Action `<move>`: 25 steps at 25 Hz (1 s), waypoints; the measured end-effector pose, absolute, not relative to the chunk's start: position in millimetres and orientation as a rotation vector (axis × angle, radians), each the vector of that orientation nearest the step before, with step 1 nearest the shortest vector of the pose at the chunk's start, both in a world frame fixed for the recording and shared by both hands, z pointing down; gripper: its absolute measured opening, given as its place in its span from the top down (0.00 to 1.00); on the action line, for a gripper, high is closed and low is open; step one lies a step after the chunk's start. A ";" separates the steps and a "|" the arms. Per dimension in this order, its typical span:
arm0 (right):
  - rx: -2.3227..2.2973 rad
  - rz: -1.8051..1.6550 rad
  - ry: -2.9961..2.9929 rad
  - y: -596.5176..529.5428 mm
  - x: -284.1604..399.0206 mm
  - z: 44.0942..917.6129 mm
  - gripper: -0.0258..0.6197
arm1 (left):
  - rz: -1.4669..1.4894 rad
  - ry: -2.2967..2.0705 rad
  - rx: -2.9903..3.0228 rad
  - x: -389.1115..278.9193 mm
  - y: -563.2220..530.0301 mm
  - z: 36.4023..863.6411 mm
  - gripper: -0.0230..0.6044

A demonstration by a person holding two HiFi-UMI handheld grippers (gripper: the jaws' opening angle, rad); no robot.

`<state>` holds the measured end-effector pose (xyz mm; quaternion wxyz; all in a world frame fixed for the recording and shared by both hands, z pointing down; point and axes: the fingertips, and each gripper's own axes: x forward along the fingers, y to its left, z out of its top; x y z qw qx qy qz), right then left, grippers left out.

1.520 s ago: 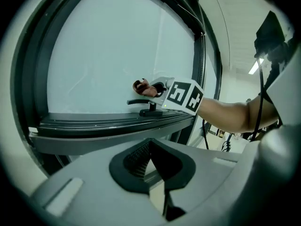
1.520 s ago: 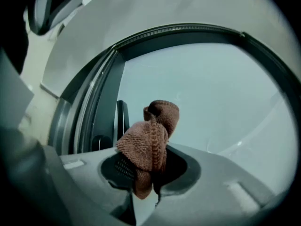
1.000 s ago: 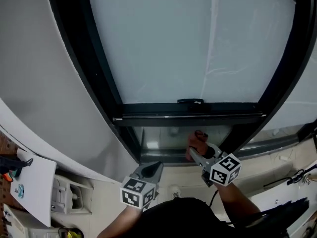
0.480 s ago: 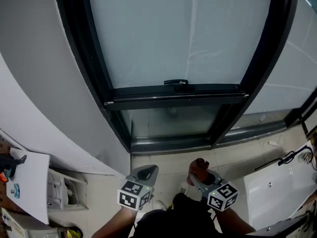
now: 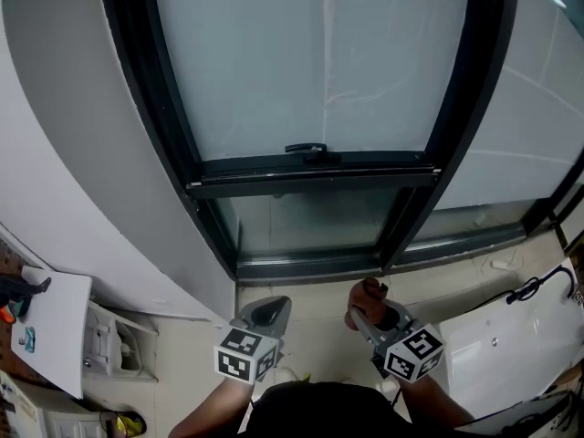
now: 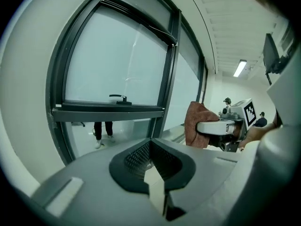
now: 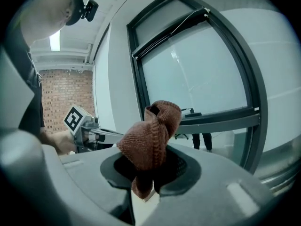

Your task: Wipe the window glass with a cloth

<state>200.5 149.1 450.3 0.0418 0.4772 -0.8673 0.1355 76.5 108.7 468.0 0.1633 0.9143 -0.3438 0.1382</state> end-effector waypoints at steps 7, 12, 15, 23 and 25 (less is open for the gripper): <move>1.419 0.372 -2.716 185.0 252.3 434.9 0.84 | 0.372 -1.098 2.558 112.8 152.9 462.7 0.93; 1.378 0.359 -2.731 211.9 285.6 437.6 0.84 | 0.353 -1.180 2.499 131.4 190.3 466.6 0.94; 1.358 0.371 -2.740 223.6 302.8 444.1 0.84 | 0.365 -1.217 2.460 140.0 212.1 475.5 0.94; 1.354 0.418 -2.732 241.1 311.6 456.1 0.84 | 0.394 -1.187 2.443 147.6 230.4 482.7 0.94; 1.382 0.420 -2.727 242.0 307.9 455.7 0.84 | 0.392 -1.167 2.469 147.0 224.3 477.8 0.94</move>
